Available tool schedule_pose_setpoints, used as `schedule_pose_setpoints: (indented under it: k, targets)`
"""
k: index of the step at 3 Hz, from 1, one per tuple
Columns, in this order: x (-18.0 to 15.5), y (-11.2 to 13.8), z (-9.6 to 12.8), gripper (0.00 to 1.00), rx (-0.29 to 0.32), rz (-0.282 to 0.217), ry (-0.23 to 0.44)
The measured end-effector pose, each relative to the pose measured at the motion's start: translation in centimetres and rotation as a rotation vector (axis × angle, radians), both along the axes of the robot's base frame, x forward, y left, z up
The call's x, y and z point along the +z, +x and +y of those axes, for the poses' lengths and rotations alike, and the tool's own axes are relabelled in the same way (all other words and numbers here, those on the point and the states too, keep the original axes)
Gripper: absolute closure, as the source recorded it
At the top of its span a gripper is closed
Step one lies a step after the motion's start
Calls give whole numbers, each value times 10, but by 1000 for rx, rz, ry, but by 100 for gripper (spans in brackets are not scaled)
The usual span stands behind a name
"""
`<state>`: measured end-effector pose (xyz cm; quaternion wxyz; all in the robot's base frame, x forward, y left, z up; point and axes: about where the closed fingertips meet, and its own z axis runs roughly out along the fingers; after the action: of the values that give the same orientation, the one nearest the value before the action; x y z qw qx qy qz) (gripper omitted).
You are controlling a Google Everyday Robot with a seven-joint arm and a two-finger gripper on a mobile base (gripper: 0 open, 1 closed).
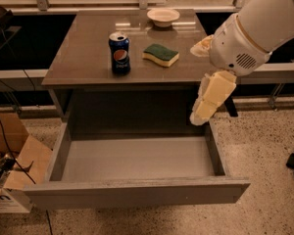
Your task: Place pepsi can into top drawer
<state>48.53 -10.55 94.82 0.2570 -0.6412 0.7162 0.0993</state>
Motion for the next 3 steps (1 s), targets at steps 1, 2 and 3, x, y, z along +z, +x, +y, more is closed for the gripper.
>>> schedule_pose_setpoints:
  k: [1, 2, 3]
  targets:
    - [0, 0, 0, 0, 0, 0, 0]
    - [-10, 12, 15, 0, -11, -18, 43]
    - [-25, 49, 52, 0, -10, -67, 143]
